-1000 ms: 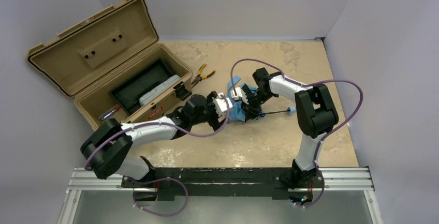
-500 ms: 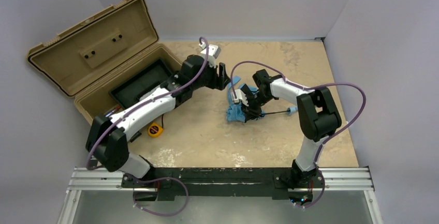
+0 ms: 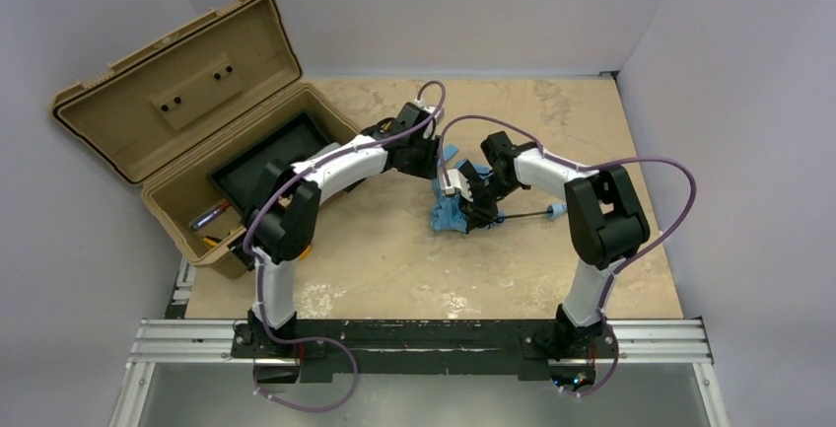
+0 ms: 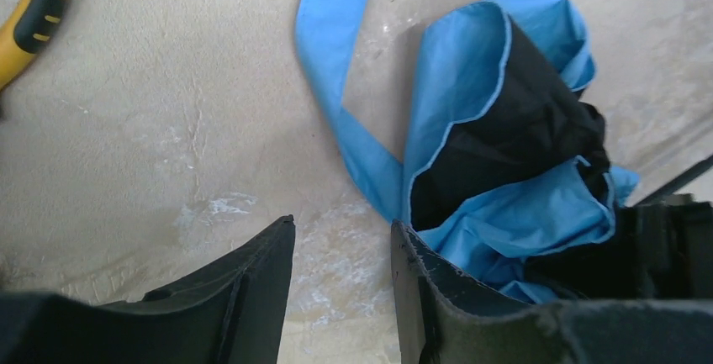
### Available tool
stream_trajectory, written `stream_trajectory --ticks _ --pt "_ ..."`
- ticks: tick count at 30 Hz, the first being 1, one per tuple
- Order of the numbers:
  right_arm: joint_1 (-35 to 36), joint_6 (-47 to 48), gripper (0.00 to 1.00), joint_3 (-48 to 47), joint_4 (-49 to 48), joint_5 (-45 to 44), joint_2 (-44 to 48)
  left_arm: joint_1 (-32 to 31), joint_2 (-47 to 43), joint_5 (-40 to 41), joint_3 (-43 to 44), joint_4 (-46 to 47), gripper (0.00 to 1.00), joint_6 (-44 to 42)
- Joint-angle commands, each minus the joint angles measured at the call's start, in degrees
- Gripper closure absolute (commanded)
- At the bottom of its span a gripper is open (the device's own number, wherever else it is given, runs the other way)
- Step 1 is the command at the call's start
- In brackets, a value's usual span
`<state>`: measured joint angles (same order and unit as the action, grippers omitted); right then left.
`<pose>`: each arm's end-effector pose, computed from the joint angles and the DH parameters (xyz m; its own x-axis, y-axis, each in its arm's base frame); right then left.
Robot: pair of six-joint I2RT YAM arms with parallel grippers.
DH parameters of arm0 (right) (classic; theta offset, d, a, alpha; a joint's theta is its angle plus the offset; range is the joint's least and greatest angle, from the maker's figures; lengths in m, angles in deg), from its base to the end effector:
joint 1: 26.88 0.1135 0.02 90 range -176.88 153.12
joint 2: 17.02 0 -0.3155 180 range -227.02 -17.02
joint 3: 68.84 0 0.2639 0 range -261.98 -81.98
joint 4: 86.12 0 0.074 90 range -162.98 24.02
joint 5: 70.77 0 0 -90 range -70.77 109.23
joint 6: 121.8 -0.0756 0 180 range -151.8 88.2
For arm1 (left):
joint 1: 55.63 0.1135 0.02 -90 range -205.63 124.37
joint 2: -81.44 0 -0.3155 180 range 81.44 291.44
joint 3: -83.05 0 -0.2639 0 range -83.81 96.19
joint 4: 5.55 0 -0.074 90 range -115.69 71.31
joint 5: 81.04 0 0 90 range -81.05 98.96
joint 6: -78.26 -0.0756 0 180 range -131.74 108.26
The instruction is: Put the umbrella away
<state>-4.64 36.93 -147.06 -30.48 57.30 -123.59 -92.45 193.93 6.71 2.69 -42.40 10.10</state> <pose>0.3121 0.1780 0.1578 -0.0006 -0.7928 -0.6094 -0.9876 -0.0953 0.1249 0.3942 -0.2989 0.2323 -0.7971 0.1323 -0.5892 0.3476 0.8984 -0.2684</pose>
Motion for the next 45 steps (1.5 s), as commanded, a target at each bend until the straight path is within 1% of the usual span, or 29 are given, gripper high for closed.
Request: stream_trajectory --ticks 1,7,12,17,20,23,27,30,32,34,40,45 --pt "1.3 -3.0 0.86 4.4 6.6 -9.1 -7.5 -0.2 3.1 2.0 6.3 -5.9 0.56 -2.2" --pt "3.7 -2.5 0.86 4.6 8.3 -9.8 -8.4 -0.2 8.1 1.0 10.7 -8.0 0.56 -2.6" --pt "4.1 -2.0 0.86 5.0 9.4 -9.4 -7.7 -0.2 11.2 1.4 13.6 -9.7 0.57 -2.3" --pt "4.5 -1.9 0.86 5.8 9.2 -8.9 -6.8 -0.3 13.4 1.4 14.8 -10.4 0.58 -1.8" --pt "4.6 -1.8 0.86 5.8 9.2 -8.3 -6.6 -0.3 15.4 2.0 16.8 -12.4 0.59 -1.3" --pt "4.8 -1.7 0.86 6.3 9.0 -8.4 -6.2 -0.2 16.1 2.0 18.3 -13.4 0.66 -0.2" --pt "5.0 -1.6 0.86 6.9 9.1 -8.3 -5.3 0.5 18.3 3.5 22.8 -17.8 0.74 1.6" --pt "5.1 -1.5 0.86 7.6 9.2 -8.1 -4.3 2.0 18.7 2.5 24.2 -19.1 0.87 3.6" --pt "5.3 -1.5 0.86 8.2 9.2 -8.0 -3.6 2.8 18.3 0.6 24.0 -18.8 0.93 4.3" --pt "5.4 -1.6 0.86 8.6 9.0 -8.2 -3.0 3.3 17.8 0.1 24.1 -18.8 0.96 4.3" --pt "6.5 -1.0 0.86 8.2 10.4 -8.7 -3.3 5.4 17.9 -3.5 24.6 -19.3 0.96 5.2" --pt "6.9 -1.0 0.86 7.7 10.7 -8.9 -3.9 7.5 18.0 -5.5 25.6 -19.2 0.92 6.4"
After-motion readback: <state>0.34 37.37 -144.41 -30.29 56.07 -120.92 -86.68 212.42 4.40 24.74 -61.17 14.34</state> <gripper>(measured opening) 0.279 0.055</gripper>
